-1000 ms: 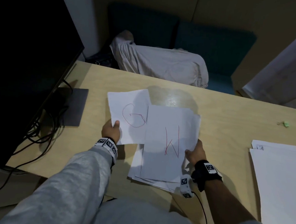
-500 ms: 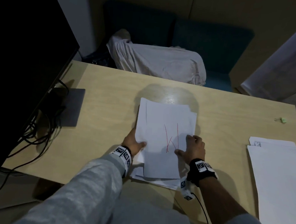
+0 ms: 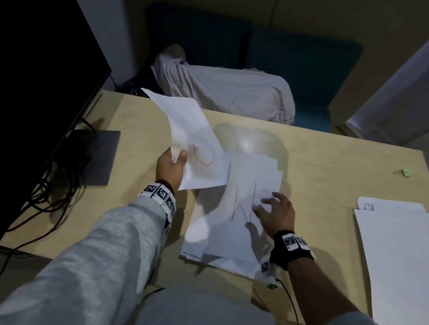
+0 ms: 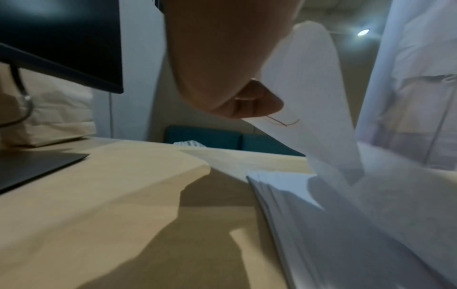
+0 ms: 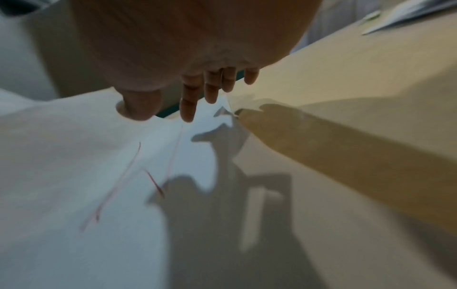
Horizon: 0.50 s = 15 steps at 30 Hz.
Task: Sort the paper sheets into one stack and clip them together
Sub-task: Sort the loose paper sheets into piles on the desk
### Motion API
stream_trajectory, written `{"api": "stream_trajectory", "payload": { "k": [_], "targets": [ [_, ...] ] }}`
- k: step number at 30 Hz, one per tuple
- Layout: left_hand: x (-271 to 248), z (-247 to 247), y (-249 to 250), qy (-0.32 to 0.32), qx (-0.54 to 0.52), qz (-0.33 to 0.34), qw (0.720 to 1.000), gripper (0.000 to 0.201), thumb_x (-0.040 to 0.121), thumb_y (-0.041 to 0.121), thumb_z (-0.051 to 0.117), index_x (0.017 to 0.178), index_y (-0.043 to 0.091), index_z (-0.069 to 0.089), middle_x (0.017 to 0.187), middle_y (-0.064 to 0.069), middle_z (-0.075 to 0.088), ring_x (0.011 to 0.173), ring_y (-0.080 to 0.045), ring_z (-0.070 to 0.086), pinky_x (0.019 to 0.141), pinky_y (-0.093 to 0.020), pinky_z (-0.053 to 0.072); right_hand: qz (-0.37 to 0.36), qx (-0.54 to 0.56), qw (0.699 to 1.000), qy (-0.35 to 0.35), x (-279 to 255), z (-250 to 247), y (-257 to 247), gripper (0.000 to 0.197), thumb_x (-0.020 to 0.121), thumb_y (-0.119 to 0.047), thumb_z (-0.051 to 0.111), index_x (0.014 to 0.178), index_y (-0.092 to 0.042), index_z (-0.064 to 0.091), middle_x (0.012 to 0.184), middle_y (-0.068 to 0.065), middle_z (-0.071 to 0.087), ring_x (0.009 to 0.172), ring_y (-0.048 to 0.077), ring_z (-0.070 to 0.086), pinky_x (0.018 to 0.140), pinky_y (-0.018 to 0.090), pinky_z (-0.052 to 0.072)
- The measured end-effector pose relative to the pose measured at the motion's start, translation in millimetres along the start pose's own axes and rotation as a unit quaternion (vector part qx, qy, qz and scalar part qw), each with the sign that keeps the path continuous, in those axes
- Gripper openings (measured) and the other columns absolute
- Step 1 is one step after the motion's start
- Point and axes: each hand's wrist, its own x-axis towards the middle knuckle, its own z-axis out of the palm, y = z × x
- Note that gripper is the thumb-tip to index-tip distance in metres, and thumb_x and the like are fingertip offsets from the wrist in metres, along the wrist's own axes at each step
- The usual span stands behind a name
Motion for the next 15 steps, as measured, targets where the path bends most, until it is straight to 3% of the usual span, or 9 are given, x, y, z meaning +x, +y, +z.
{"api": "stream_trajectory", "payload": {
  "k": [1, 3, 5, 6, 8, 10, 12, 15],
  "targets": [
    [-1.9, 4.9, 4.8, -0.008, -0.011, 0.008, 1.000, 0.020, 0.097, 0.017, 0.053, 0.113, 0.012, 0.064, 0.104, -0.002, 0.068, 0.095, -0.022, 0.064, 0.083, -0.028, 0.048, 0.014, 0.082, 0.996, 0.018, 4.3, -4.8, -4.4, 0.051, 0.083, -0.054, 0.060, 0.118, -0.017, 0.064, 0.138, 0.008, 0.049, 0.128, 0.026, 0.045, 0.103, 0.033, 0.035],
    [-6.5, 13.2, 14.9, -0.006, -0.041, 0.020, 0.999, 0.017, 0.097, 0.018, 0.054, 0.110, 0.014, 0.064, 0.100, -0.002, 0.069, 0.089, -0.020, 0.065, 0.081, -0.030, 0.052, 0.043, 0.243, 0.969, -0.009, 14.0, -18.0, -13.5, 0.053, 0.090, -0.047, 0.057, 0.130, -0.012, 0.055, 0.137, 0.009, 0.051, 0.126, 0.026, 0.049, 0.096, 0.026, 0.036],
    [-4.1, 18.3, 23.3, 0.049, -0.054, 0.051, 0.996, 0.016, 0.096, 0.018, 0.056, 0.107, 0.010, 0.064, 0.095, -0.010, 0.068, 0.084, -0.024, 0.064, 0.084, -0.032, 0.052, 0.036, 0.274, 0.958, -0.072, 24.8, -31.6, -18.0, 0.052, 0.093, -0.043, 0.055, 0.137, -0.016, 0.048, 0.140, 0.006, 0.051, 0.126, 0.023, 0.049, 0.098, 0.027, 0.037],
    [0.5, 19.4, 27.6, 0.093, -0.067, 0.063, 0.991, 0.017, 0.095, 0.019, 0.056, 0.104, 0.007, 0.064, 0.090, -0.012, 0.066, 0.080, -0.025, 0.061, 0.088, -0.035, 0.052, 0.010, 0.222, 0.969, -0.111, 29.2, -34.9, -17.3, 0.052, 0.092, -0.043, 0.056, 0.137, -0.019, 0.048, 0.140, 0.004, 0.051, 0.127, 0.023, 0.049, 0.100, 0.030, 0.038],
    [10.5, 21.8, 41.2, 0.154, -0.116, 0.059, 0.979, 0.020, 0.093, 0.020, 0.056, 0.100, 0.002, 0.062, 0.082, -0.003, 0.059, 0.078, -0.018, 0.054, 0.097, -0.045, 0.048, -0.055, 0.063, 0.978, -0.189, 31.1, -32.3, -13.0, 0.052, 0.088, -0.047, 0.059, 0.136, -0.027, 0.051, 0.146, 0.003, 0.045, 0.133, 0.024, 0.044, 0.106, 0.035, 0.037],
    [15.8, 25.9, 52.1, 0.133, -0.143, 0.059, 0.979, 0.020, 0.093, 0.018, 0.056, 0.102, 0.001, 0.061, 0.083, 0.002, 0.057, 0.080, -0.013, 0.053, 0.098, -0.042, 0.049, -0.106, -0.094, 0.958, -0.250, 23.5, -15.9, -3.0, 0.057, 0.085, -0.049, 0.059, 0.138, -0.037, 0.046, 0.157, 0.003, 0.026, 0.143, 0.026, 0.027, 0.112, 0.041, 0.032],
    [11.3, 32.0, 60.9, 0.089, -0.134, 0.070, 0.984, 0.019, 0.095, 0.015, 0.054, 0.107, 0.001, 0.061, 0.079, 0.004, 0.058, 0.075, -0.008, 0.054, 0.084, -0.030, 0.050, -0.136, -0.175, 0.947, -0.234, 9.6, -1.2, 2.3, 0.060, 0.083, -0.046, 0.058, 0.140, -0.042, 0.038, 0.161, 0.002, 0.008, 0.148, 0.024, 0.012, 0.115, 0.045, 0.025],
    [-1.1, 37.9, 64.1, 0.029, -0.133, 0.082, 0.987, 0.015, 0.096, 0.016, 0.056, 0.107, 0.009, 0.062, 0.089, 0.001, 0.066, 0.084, -0.013, 0.062, 0.082, -0.031, 0.053, -0.190, -0.172, 0.949, -0.186, 0.4, 11.3, -0.5, 0.055, 0.086, -0.040, 0.055, 0.137, -0.030, 0.039, 0.160, 0.002, 0.011, 0.147, 0.022, 0.016, 0.114, 0.040, 0.025]
  ]
}}
